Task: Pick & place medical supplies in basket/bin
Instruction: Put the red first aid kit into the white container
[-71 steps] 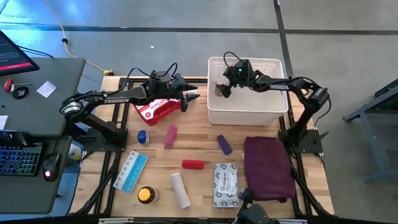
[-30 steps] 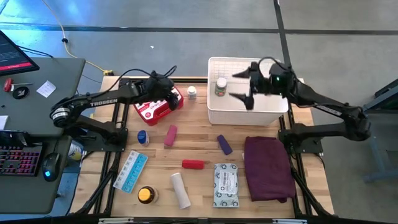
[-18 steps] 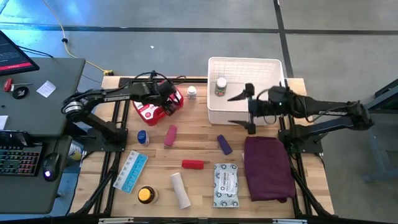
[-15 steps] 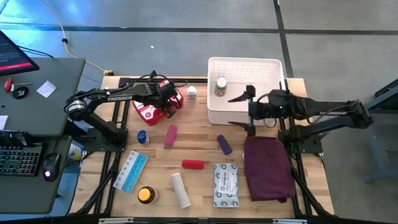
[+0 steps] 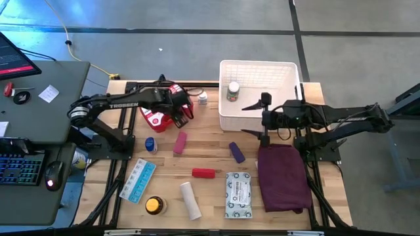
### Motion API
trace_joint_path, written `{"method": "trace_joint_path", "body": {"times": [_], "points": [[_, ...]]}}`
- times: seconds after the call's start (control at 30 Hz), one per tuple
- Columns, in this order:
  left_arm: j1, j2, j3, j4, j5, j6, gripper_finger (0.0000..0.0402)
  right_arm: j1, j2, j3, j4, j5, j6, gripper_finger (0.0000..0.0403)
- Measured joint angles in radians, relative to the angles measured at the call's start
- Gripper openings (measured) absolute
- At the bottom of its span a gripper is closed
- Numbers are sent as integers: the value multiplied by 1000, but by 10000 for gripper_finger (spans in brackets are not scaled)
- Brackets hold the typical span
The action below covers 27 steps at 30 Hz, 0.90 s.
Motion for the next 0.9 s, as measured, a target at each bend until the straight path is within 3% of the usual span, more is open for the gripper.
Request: {"method": "trace_joint_path", "body": {"times": [0.17,0.4,0.67,0.9], "points": [[-28,34,-13,-50,-65,21,234,0,0,0,-50,-4,65,346],[-2,81,-33,-32,-43,48,234,7,20,-1,-86,-68,155,346],[78,115,-62,-12,25,60,234,71,23,-1,-87,-42,148,346],[61,108,-45,-47,43,23,234,85,21,-1,-106,-28,138,346]]}}
